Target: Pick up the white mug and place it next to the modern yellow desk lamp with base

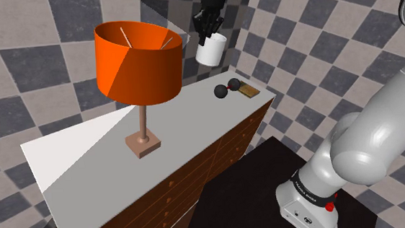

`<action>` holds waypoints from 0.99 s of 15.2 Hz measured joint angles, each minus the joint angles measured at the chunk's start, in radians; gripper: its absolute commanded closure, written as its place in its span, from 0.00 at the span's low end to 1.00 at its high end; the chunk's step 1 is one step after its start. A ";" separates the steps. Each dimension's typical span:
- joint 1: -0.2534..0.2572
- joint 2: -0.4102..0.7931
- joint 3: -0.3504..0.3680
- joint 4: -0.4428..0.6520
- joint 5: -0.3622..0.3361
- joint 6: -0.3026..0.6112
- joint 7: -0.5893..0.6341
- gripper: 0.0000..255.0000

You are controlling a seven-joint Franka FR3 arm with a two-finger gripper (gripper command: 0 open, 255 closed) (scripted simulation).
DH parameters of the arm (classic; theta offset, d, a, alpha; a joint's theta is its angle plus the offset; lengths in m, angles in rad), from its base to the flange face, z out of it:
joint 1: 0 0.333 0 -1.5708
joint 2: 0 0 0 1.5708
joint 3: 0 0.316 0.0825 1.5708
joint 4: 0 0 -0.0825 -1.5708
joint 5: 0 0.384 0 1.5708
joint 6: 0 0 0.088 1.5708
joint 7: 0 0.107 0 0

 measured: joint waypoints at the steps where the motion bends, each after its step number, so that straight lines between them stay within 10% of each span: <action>1: 0.000 -0.001 0.000 -0.013 0.000 0.013 0.000 1.00; 15: 0.000 0.012 0.000 -0.190 0.000 0.201 0.001 1.00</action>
